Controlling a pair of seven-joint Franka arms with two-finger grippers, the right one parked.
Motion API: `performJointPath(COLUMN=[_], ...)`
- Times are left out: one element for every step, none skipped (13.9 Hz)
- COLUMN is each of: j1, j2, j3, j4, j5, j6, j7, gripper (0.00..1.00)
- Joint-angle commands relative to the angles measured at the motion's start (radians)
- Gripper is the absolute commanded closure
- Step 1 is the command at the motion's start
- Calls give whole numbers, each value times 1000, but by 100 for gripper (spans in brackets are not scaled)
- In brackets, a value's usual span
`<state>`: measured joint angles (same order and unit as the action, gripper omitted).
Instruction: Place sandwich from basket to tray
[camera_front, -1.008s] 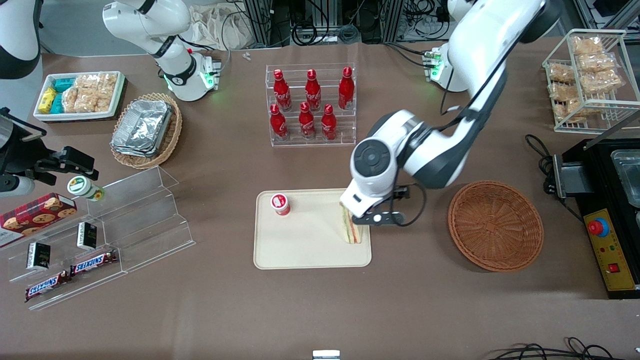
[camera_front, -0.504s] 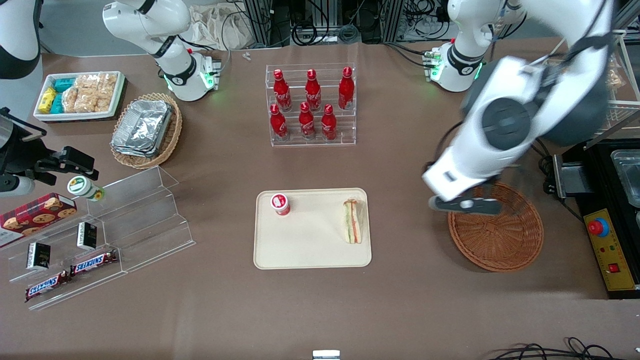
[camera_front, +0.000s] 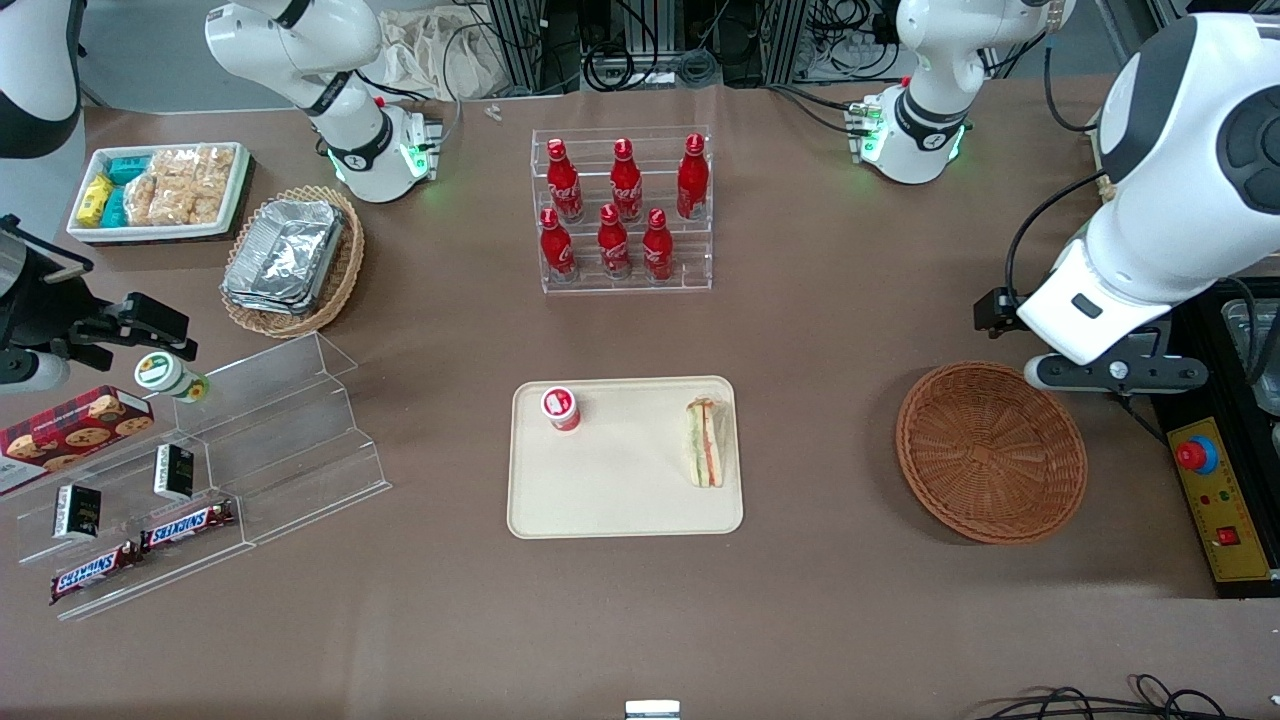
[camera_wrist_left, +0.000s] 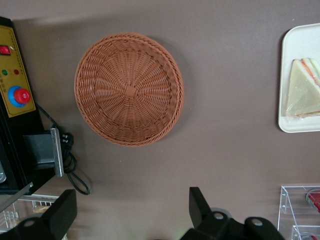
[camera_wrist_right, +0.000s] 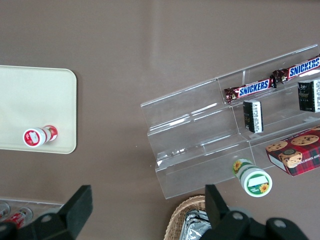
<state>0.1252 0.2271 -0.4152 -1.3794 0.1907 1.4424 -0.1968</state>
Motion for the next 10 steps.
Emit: performJointPath(j1=[57,59,42,4,-37,-77,-110,-117,-118,-119], j2=[-32,-37,-45,-52,-64,-77,-84,-86,-86,-86], j3=[-5,6,57,120,201,270,312,332,334,334], j4=[-17,-17,-17,-17,-17,-23,-27,-27,-29,-29], j5=[-45,-53,-57,-75,-114,-132,-135,-135,-135,-135], j6=[-11,-13,-10,-10,-8,-8,-7,-7,-8,-8], j7=[8,11,13,19,23,25,27,42,52,53], gripper=[0,0,0,0,0,0,0,0,0,0])
